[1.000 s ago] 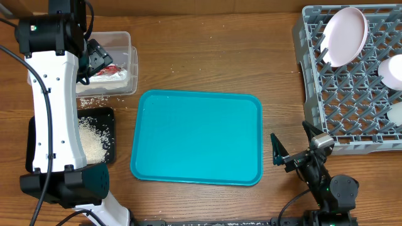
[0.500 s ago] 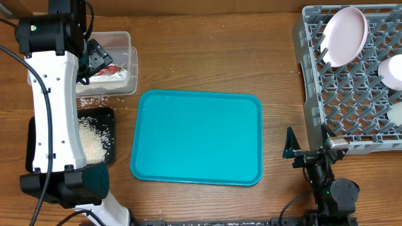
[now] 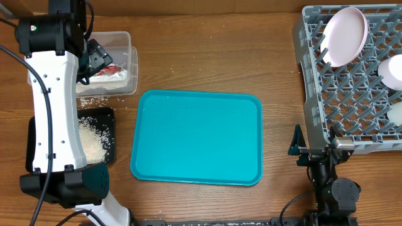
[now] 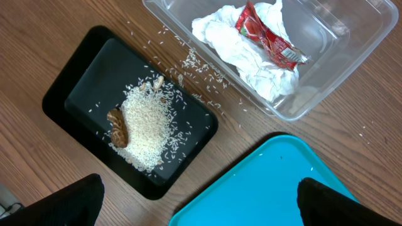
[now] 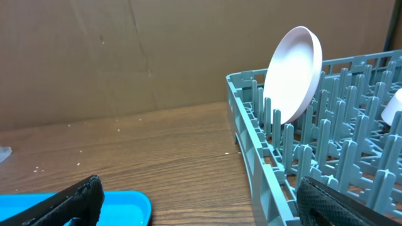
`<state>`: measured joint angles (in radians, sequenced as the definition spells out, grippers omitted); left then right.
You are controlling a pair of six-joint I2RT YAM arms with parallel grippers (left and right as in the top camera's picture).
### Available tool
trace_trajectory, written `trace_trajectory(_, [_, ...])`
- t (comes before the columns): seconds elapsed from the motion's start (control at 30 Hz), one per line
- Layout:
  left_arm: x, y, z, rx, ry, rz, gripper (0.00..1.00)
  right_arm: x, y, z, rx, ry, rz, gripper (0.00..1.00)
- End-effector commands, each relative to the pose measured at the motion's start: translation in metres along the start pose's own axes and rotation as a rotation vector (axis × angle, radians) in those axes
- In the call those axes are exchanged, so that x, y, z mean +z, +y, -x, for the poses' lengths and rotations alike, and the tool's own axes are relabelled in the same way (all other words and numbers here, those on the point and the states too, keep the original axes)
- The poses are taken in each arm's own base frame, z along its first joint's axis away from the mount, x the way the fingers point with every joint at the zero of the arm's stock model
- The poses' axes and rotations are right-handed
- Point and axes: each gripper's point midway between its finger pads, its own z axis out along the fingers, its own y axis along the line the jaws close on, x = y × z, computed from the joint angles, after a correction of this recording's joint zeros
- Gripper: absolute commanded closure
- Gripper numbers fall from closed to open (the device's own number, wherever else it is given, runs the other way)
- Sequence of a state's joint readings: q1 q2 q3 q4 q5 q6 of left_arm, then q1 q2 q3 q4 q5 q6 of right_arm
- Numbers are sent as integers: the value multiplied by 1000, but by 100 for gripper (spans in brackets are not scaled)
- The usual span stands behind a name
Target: Sort waste into correct bins and load items into the dishwasher
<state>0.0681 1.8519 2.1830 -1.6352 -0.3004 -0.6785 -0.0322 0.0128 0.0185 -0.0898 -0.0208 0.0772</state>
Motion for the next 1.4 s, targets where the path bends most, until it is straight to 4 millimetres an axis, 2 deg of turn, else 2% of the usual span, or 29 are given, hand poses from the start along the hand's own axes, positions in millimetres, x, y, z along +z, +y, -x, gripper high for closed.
trace_trajectory(0.0, [-1,3,3,-10,-13,11,0,0,-3,-1,-66,-5,-14,0])
trace_trajectory(0.13, [-1,3,3,-10,-13,12,0,0,-2,-2,-137,-4,-12,0])
trace_trajectory(1.37, [-1,3,3,-10,-13,12,0,0,1,-2,-127,-5,6,0])
